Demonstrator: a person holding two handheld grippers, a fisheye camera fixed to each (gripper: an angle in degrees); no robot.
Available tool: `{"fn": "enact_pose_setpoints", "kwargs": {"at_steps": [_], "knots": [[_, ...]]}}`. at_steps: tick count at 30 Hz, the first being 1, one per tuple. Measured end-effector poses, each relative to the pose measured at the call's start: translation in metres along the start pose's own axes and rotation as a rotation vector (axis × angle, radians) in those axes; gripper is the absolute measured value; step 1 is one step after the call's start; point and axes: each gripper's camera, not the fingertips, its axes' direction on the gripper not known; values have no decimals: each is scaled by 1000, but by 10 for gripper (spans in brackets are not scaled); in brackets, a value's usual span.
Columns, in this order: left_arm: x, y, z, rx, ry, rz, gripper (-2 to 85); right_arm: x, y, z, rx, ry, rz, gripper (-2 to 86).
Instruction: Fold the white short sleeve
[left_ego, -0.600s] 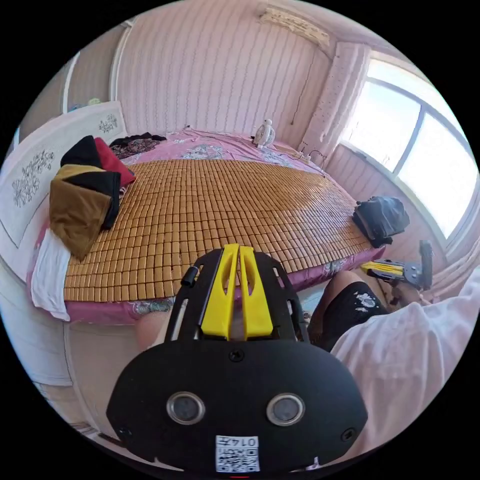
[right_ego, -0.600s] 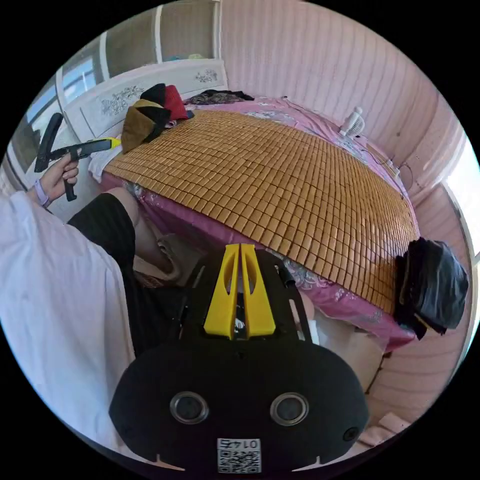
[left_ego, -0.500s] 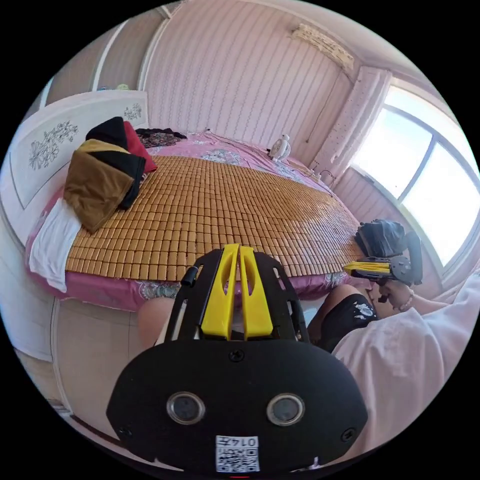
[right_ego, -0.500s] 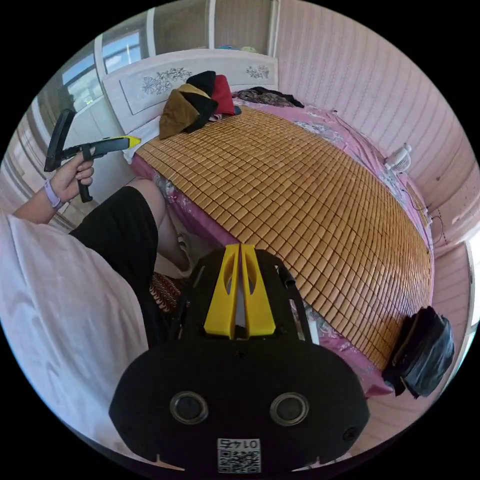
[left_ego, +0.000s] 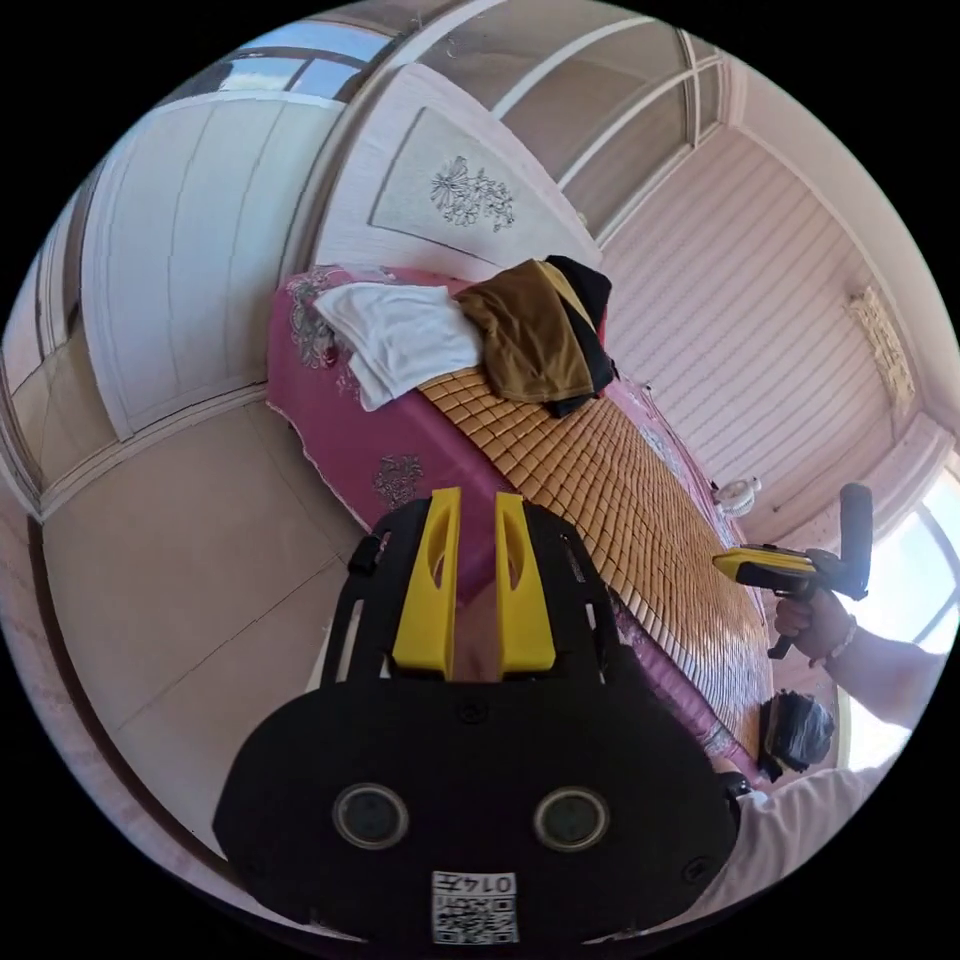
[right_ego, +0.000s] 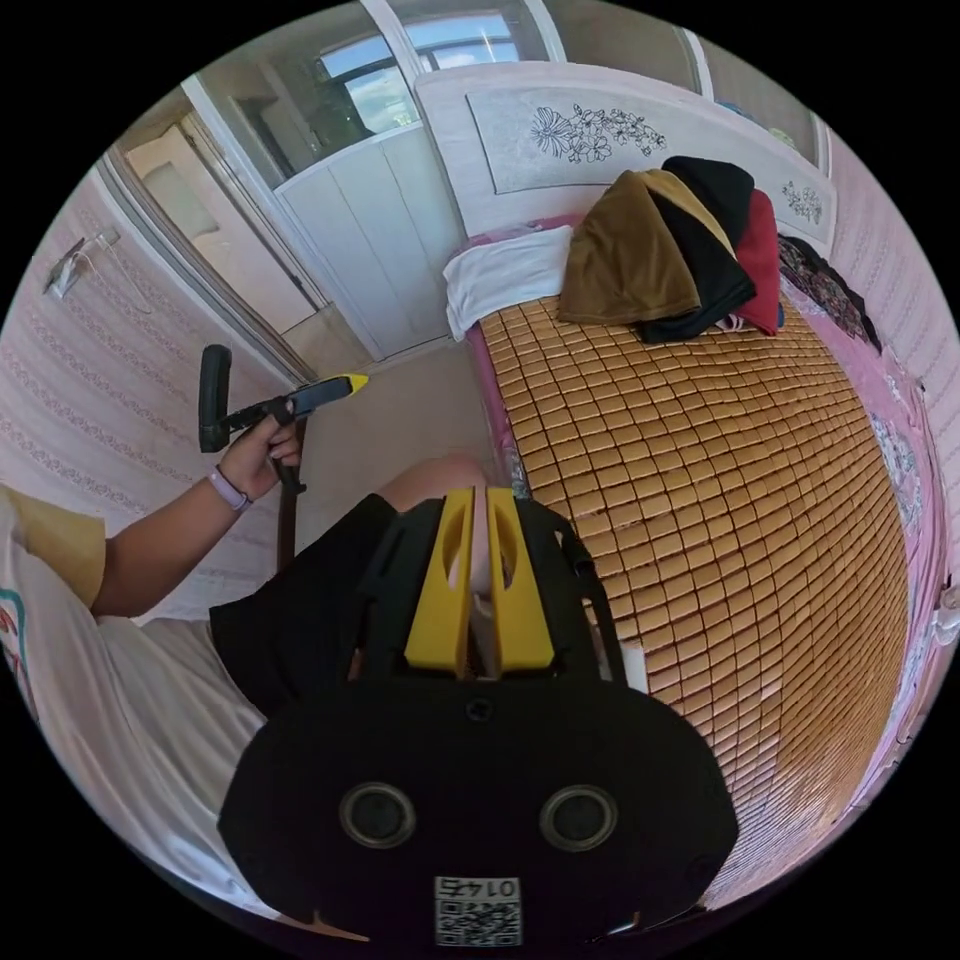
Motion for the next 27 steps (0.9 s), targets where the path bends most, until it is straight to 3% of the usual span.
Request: {"fn": "enact_pose_setpoints", "kwargs": {"at_steps": [11,18,27], "knots": [[-79,-26,86,314,-117,-429,77,10,-169,105,-175,66,-148,58],[-88,-43,135,418,-174,-495,86,6,-261,153,-162,149,-323,61],[-121,-59,181,284,-161,-501,100,0,-329,244,-185,157,-430,83]]}}
